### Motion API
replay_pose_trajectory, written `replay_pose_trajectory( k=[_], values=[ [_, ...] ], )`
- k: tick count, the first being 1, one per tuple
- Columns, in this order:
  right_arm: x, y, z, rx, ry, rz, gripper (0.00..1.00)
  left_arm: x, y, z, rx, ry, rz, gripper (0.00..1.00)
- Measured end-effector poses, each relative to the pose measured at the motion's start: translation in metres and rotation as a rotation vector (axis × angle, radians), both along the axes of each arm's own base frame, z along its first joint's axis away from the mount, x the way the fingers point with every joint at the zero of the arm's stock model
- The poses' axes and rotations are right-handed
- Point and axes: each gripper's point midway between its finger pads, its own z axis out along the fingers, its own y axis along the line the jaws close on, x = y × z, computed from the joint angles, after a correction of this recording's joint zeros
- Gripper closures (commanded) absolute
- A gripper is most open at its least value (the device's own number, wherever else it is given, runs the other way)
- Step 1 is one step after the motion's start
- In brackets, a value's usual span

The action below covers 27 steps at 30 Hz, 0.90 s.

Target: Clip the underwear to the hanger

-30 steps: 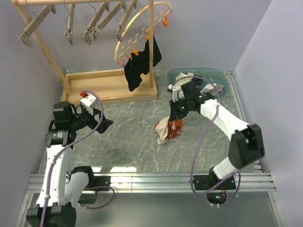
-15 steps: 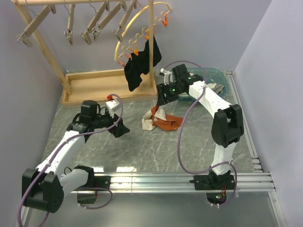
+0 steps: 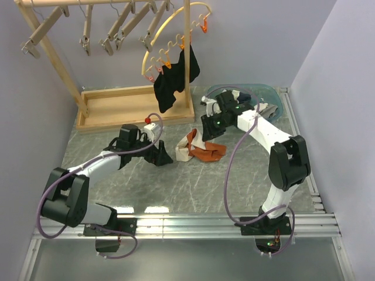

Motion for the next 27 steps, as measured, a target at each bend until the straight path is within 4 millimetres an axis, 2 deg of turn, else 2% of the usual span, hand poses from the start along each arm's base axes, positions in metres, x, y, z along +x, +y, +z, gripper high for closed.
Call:
replay_pose_trajectory(
  k=[3, 7, 14, 27],
  values=[
    [-0.009, 0.012, -0.013, -0.035, -0.017, 0.031, 0.65, 0.001, -0.007, -0.005, -0.014, 0.038, 0.014, 0.09],
    [-0.017, 0.024, -0.025, -0.080, -0.050, 0.066, 0.62, 0.009, -0.014, -0.022, -0.018, 0.118, 0.042, 0.14],
    [-0.018, 0.027, -0.040, -0.167, -0.121, 0.072, 0.58, 0.017, -0.019, -0.045, -0.032, 0.240, 0.097, 0.16],
    [-0.017, 0.042, -0.038, -0.246, -0.219, 0.080, 0.52, 0.027, -0.024, -0.043, -0.066, 0.266, 0.131, 0.11]
  ],
)
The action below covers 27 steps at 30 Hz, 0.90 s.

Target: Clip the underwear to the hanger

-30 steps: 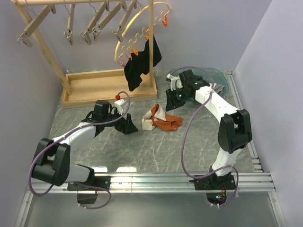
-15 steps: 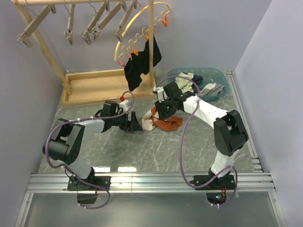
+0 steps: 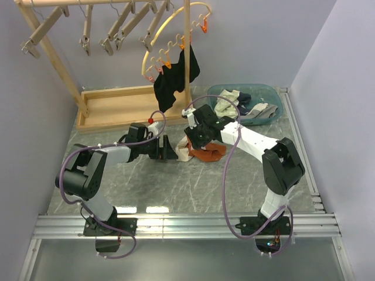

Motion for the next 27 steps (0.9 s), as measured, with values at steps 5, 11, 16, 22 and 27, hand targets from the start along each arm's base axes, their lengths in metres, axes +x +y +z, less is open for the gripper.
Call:
replay_pose_trajectory(
  k=[5, 11, 16, 22, 27],
  values=[
    [0.005, 0.003, 0.005, -0.014, -0.034, 0.001, 0.54, 0.001, 0.000, -0.003, 0.000, 0.020, 0.015, 0.12],
    [0.009, 0.002, 0.002, -0.037, -0.050, -0.006, 0.89, 0.007, -0.002, -0.008, -0.006, 0.050, 0.044, 0.15],
    [0.011, 0.002, 0.004, -0.039, -0.059, -0.013, 1.00, 0.016, -0.006, -0.009, -0.024, 0.064, 0.062, 0.23],
    [0.019, 0.005, 0.021, -0.015, -0.093, -0.025, 1.00, 0.024, -0.012, -0.014, -0.037, 0.093, 0.078, 0.35],
    [0.028, 0.003, 0.050, 0.028, -0.148, -0.043, 1.00, 0.022, -0.019, -0.016, -0.034, 0.102, 0.062, 0.39]
  ],
)
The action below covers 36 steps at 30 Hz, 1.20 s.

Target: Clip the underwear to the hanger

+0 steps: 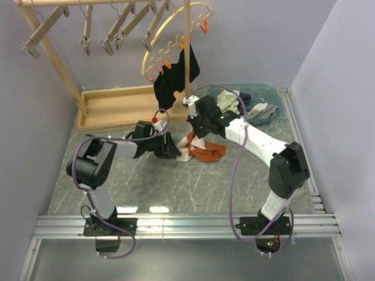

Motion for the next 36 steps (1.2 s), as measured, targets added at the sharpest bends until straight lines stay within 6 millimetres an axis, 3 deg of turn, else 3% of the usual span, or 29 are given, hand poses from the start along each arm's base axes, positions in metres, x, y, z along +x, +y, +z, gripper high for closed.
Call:
replay_pose_trajectory(
  k=[6, 9, 10, 13, 20, 36],
  values=[
    [0.012, -0.008, 0.033, 0.045, -0.063, -0.032, 1.00, -0.006, -0.007, -0.001, 0.010, 0.008, -0.018, 0.40],
    [0.013, -0.009, 0.039, 0.048, -0.055, -0.037, 0.79, -0.007, -0.009, -0.002, 0.016, 0.011, -0.018, 0.40],
    [0.013, -0.009, 0.040, 0.053, -0.052, -0.041, 0.67, -0.007, -0.009, -0.002, 0.015, 0.015, -0.016, 0.40],
    [0.008, -0.007, 0.033, 0.061, -0.030, -0.041, 0.56, -0.007, -0.009, -0.002, 0.015, 0.023, -0.009, 0.39],
    [-0.012, -0.005, -0.006, 0.019, 0.063, -0.019, 0.58, -0.006, -0.009, -0.002, 0.016, 0.028, -0.005, 0.39],
    [-0.023, 0.015, -0.039, -0.024, 0.107, 0.035, 0.50, -0.002, -0.013, 0.000, 0.003, 0.039, -0.005, 0.33]
  ],
)
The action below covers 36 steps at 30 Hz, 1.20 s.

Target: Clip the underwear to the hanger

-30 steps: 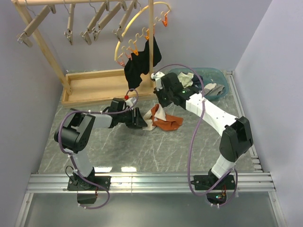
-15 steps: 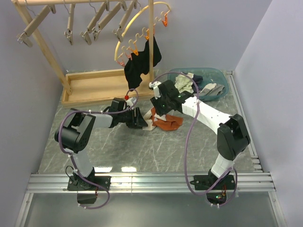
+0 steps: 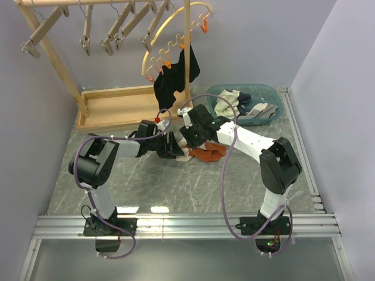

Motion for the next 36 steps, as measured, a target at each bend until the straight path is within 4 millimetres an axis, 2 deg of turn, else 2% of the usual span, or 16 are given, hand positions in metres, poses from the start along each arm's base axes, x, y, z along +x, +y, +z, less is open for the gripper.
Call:
replay_pose_trajectory(
  k=[5, 8, 11, 12, 13, 19, 22, 24, 27, 28, 29, 31, 33, 36],
  values=[
    [0.001, -0.002, -0.011, -0.030, 0.009, -0.004, 0.52, 0.000, 0.000, 0.000, -0.001, 0.003, 0.002, 0.34],
    [0.002, -0.004, -0.016, -0.049, 0.009, -0.012, 0.61, 0.000, 0.000, 0.000, -0.001, 0.003, 0.002, 0.34],
    [0.004, -0.006, -0.019, -0.063, 0.004, -0.016, 0.83, 0.000, 0.000, 0.000, -0.001, 0.003, 0.002, 0.35],
    [0.004, -0.006, -0.019, -0.064, 0.003, -0.019, 0.94, 0.000, 0.000, 0.000, -0.001, 0.004, 0.003, 0.37],
    [0.005, -0.006, -0.019, -0.067, -0.001, -0.017, 0.99, 0.000, 0.000, -0.001, 0.000, 0.005, 0.003, 0.38],
    [0.007, -0.007, -0.017, -0.068, -0.008, -0.027, 1.00, 0.001, -0.001, -0.005, 0.003, 0.016, 0.004, 0.49],
    [0.008, -0.007, -0.013, -0.062, -0.016, -0.029, 1.00, 0.002, -0.001, -0.008, 0.007, 0.024, 0.005, 0.58],
    [0.009, -0.009, -0.003, -0.049, -0.033, -0.036, 1.00, 0.002, -0.002, -0.010, 0.009, 0.029, 0.005, 0.65],
    [0.014, -0.012, 0.024, -0.008, -0.080, -0.050, 1.00, 0.002, -0.001, -0.013, 0.020, 0.039, 0.006, 0.77],
    [0.016, -0.015, 0.035, 0.007, -0.100, -0.058, 1.00, 0.002, -0.001, -0.014, 0.026, 0.043, 0.007, 0.82],
    [0.019, -0.018, 0.046, 0.024, -0.121, -0.067, 1.00, 0.002, 0.000, -0.015, 0.032, 0.046, 0.008, 0.95],
    [0.025, -0.025, 0.071, 0.056, -0.168, -0.088, 1.00, 0.001, 0.002, -0.019, 0.057, 0.053, 0.008, 1.00],
    [0.031, -0.035, 0.092, 0.083, -0.212, -0.110, 1.00, 0.003, 0.003, -0.017, 0.075, 0.048, 0.002, 1.00],
    [0.037, -0.053, 0.112, 0.103, -0.255, -0.142, 1.00, 0.006, 0.008, -0.017, 0.123, 0.027, -0.008, 1.00]
  ],
)
